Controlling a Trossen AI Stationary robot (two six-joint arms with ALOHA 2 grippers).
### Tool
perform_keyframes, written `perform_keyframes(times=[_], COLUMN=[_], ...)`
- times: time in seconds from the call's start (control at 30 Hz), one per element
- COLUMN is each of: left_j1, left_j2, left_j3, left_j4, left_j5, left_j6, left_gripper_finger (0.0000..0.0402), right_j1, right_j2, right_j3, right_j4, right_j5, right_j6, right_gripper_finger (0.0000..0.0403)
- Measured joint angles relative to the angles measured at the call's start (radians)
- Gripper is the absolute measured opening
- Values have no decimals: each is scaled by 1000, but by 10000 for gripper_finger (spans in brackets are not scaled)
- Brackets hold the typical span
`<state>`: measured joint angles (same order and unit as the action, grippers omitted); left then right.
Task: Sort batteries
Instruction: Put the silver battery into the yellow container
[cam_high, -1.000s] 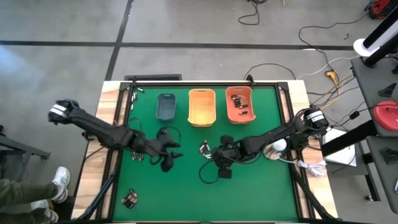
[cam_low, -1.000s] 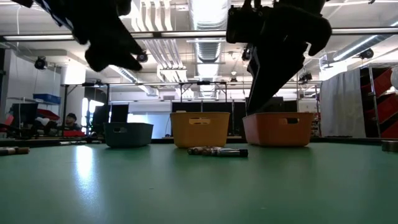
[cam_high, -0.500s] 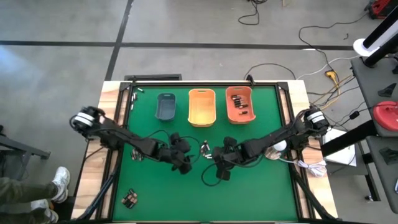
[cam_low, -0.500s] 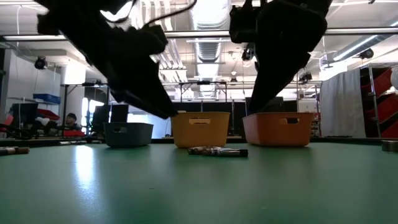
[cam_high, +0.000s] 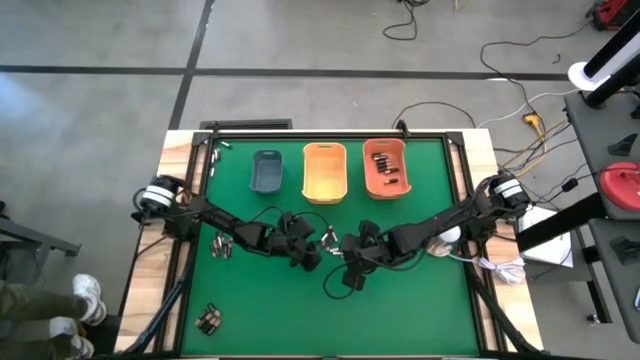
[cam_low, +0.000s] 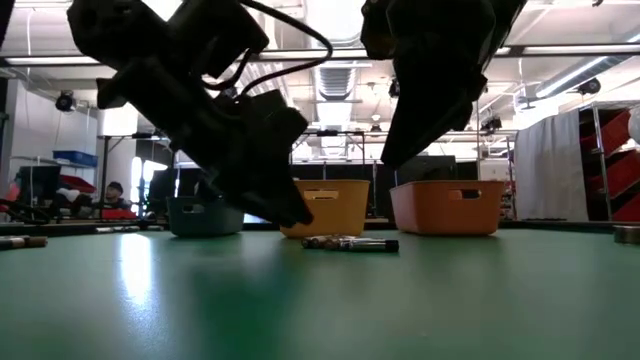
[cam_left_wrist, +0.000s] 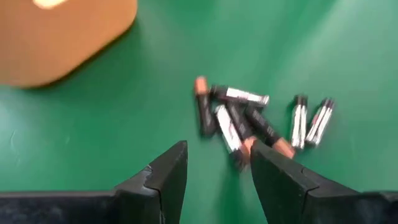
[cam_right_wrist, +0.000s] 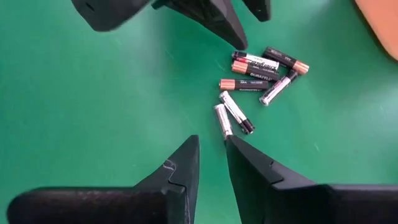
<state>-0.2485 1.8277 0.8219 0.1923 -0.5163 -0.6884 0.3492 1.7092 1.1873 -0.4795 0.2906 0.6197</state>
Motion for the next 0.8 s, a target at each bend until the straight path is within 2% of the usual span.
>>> perform_keyframes(times=[0.13,0.57,0.8], left_j1=[0,5,5], left_j2=[16,88,122], left_j3=[0,1,2], left_j4=[13,123,131], left_j5=[-47,-50,-63], left_j6=[1,18,11], left_gripper_finger=[155,155,155], right_j1=[0,0,0], right_j2=[0,0,0], right_j3=[0,0,0], right_j4=[-1,18,21], right_j5=[0,0,0], right_j6=[17,38,37], right_gripper_finger=[68,84,72])
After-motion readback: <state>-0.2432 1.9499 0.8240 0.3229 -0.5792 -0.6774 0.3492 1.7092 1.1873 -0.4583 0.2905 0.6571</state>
